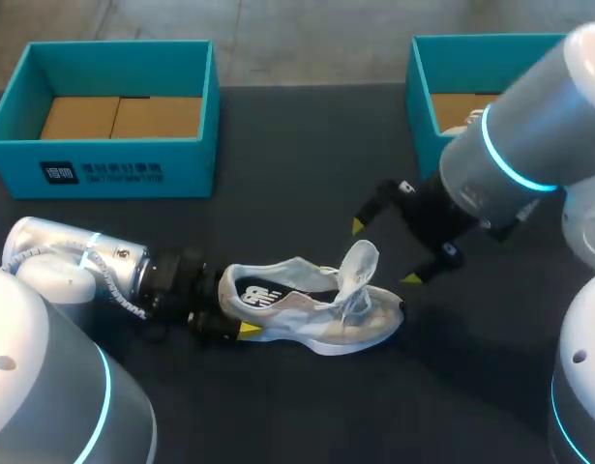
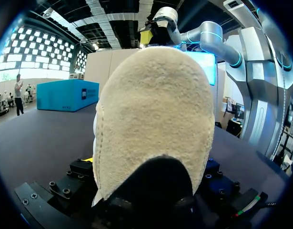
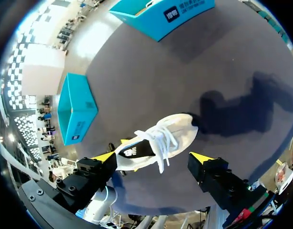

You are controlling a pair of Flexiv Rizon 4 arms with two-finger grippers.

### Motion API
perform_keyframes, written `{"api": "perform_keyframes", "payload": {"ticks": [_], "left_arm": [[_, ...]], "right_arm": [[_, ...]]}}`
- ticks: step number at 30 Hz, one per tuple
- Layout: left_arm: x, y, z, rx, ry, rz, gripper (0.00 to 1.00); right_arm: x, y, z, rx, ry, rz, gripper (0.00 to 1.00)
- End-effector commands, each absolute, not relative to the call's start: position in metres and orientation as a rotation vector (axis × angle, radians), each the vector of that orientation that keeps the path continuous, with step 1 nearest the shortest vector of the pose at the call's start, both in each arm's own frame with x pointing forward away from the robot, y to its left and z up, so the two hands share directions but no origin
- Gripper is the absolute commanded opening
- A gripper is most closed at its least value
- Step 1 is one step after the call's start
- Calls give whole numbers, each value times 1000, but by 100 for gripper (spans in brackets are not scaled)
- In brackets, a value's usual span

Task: Take the shoe out of the shoebox, open the shoe tongue, remove and reinsert the insole, then place the shoe into the shoebox

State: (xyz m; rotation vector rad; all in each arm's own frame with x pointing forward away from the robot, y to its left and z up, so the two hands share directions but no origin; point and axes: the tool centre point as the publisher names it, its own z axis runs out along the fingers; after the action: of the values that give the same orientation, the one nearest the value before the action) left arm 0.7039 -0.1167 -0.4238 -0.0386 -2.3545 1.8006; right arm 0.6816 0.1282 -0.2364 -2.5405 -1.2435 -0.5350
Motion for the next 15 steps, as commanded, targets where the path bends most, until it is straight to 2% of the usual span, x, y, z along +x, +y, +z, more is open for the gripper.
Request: {"api": "perform_keyframes", "payload": {"ticks": [1,4,7,10,11,15], "left_arm": [[706,-117,-426,-41,-2355,1797,0],[706,-117,-426,-41,-2355,1797,0],[706,-117,-426,-41,-2355,1797,0],[706,-117,-426,-41,-2355,1797,0],[706,-117,-426,-41,-2355,1797,0],[706,-117,-426,-41,-2355,1797,0]], "right_arm": [[689,150,-225,-2818,-1330,-383,84],[695,157,-219,-2768,-1448,-319,53],[703,169,-213,-2709,-1587,-232,40],[708,179,-207,-2673,-1692,-159,6],[709,181,-206,-2659,-1719,-147,0],[713,191,-200,-2600,-1843,-61,0]]}}
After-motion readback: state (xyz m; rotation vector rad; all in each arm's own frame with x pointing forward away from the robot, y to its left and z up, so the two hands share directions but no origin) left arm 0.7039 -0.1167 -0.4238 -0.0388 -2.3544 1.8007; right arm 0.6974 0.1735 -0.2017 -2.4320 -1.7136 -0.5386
